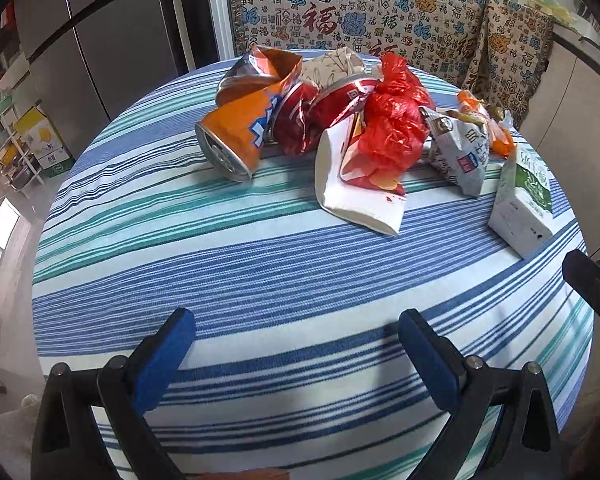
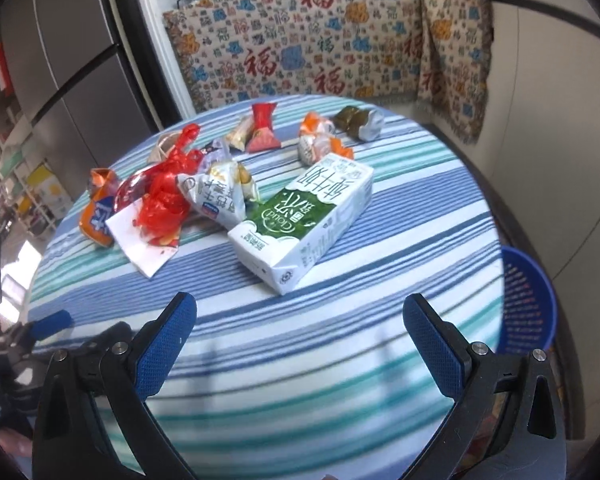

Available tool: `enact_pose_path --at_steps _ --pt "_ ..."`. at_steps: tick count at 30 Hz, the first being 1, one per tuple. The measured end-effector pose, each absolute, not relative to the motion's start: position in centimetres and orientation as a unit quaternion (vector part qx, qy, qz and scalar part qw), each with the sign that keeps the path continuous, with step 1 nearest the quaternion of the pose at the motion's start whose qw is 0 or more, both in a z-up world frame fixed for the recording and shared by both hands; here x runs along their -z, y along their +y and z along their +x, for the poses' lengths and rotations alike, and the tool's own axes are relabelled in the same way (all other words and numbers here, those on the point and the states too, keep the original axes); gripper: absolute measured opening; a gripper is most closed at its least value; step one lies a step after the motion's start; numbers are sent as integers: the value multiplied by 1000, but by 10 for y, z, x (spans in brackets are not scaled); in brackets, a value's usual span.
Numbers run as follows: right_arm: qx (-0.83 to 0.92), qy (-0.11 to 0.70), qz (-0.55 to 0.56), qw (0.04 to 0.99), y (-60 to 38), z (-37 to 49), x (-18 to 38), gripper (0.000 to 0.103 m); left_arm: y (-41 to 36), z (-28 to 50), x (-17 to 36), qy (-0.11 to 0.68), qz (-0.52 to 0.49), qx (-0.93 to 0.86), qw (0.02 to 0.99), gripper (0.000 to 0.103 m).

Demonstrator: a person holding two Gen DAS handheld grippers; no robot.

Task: Collect trash
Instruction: 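Grasp the green-and-white milk carton with the right tool while the left tool grasps the paper wrapper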

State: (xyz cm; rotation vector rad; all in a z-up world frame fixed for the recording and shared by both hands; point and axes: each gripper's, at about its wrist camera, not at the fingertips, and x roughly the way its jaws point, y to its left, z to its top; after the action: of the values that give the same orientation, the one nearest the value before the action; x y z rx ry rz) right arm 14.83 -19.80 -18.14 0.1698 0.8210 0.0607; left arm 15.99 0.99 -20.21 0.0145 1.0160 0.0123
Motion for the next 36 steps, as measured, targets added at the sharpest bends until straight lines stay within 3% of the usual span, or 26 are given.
enact_pose_path --at_steps 15,16,18,21,25,31,36 --pt "-4 428 125 895 -187 214 198 101 24 162 208 457 -5 -21 889 103" --pt "-3 429 121 895 -186 216 198 98 23 163 208 458 -4 -19 888 103" --pt "-8 432 116 894 -187 217 199 76 23 164 207 465 0 -7 885 103" --pt "-17 434 116 893 -195 209 198 64 28 167 200 457 -14 23 889 103" --pt "-29 437 112 892 -208 190 197 55 35 178 184 443 -55 72 892 102" --pt "-35 436 91 895 -219 165 195 55 30 206 180 442 -55 104 889 59" --pt "-51 435 70 896 -217 157 194 55 26 216 185 444 -54 119 887 7"
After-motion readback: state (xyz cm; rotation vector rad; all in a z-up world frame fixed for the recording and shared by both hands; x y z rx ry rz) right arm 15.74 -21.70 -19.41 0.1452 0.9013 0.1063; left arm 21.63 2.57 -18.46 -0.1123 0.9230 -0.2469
